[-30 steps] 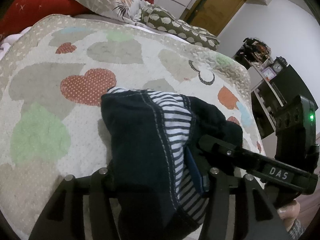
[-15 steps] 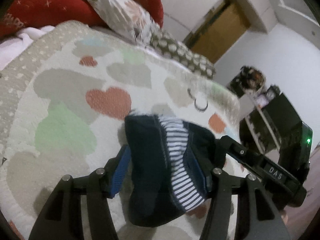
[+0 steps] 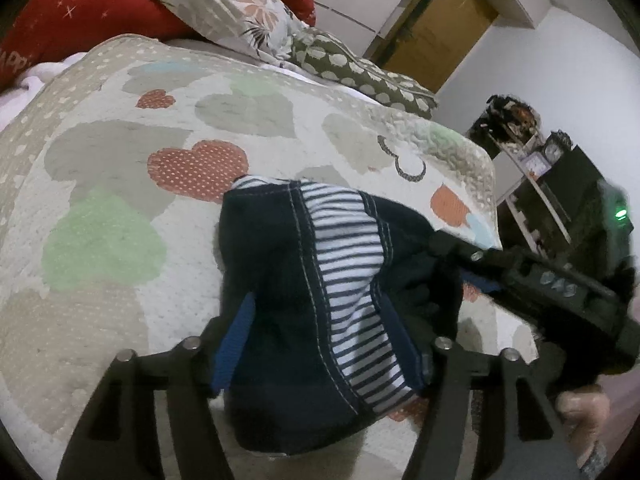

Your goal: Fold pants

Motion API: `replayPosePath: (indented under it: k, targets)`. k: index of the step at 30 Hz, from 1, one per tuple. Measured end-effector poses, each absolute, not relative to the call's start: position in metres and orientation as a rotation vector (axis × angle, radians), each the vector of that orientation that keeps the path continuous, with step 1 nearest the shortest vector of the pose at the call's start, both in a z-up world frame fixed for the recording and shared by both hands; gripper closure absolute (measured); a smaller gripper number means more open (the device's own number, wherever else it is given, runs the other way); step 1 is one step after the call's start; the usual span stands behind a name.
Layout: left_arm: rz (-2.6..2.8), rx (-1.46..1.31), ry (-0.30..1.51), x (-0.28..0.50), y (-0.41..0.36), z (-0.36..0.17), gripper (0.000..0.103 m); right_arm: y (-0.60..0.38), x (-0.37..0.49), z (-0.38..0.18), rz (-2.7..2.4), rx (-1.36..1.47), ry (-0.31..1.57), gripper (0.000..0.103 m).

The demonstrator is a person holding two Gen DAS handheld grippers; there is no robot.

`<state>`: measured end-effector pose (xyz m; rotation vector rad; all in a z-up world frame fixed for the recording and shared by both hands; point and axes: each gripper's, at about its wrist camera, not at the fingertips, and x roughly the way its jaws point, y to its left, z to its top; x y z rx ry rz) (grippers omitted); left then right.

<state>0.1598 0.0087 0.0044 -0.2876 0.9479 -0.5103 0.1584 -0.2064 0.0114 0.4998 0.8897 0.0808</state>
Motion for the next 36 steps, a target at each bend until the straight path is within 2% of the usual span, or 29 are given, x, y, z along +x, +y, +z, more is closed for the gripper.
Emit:
replayPosePath:
  k: [4, 8, 16, 18, 28, 36]
  targets:
    - [-0.533, -0.385, 0.953, 0.161, 0.025, 0.006, 0.037, -0.2, 0.144, 0.042, 0.076, 0.441, 0.79, 0.059]
    - [-0.494, -0.428, 0.968, 0.164, 0.033, 0.003, 0.036, -0.176, 0.136, 0.068, 0.196, 0.378, 0.731, 0.05]
    - [-0.467, -0.407, 1.025, 0.168, 0.026, -0.014, 0.034, -0.176, 0.154, -0.003, 0.227, 0.513, 0.948, 0.05]
    - [-0.454, -0.367, 1.005, 0.165, 0.022, -0.011, 0.034, -0.184, 0.147, 0.001, 0.243, 0.562, 0.928, 0.05]
    - [-0.367, -0.196, 0.955, 0.139, 0.003, -0.001, 0.03, -0.188, 0.098, 0.013, 0.184, 0.428, 0.899, 0.047]
    - [-0.262, -0.09, 0.981, 0.079, 0.003, 0.012, 0.03, -0.198, 0.056, 0.011, 0.162, 0.399, 0.867, 0.047]
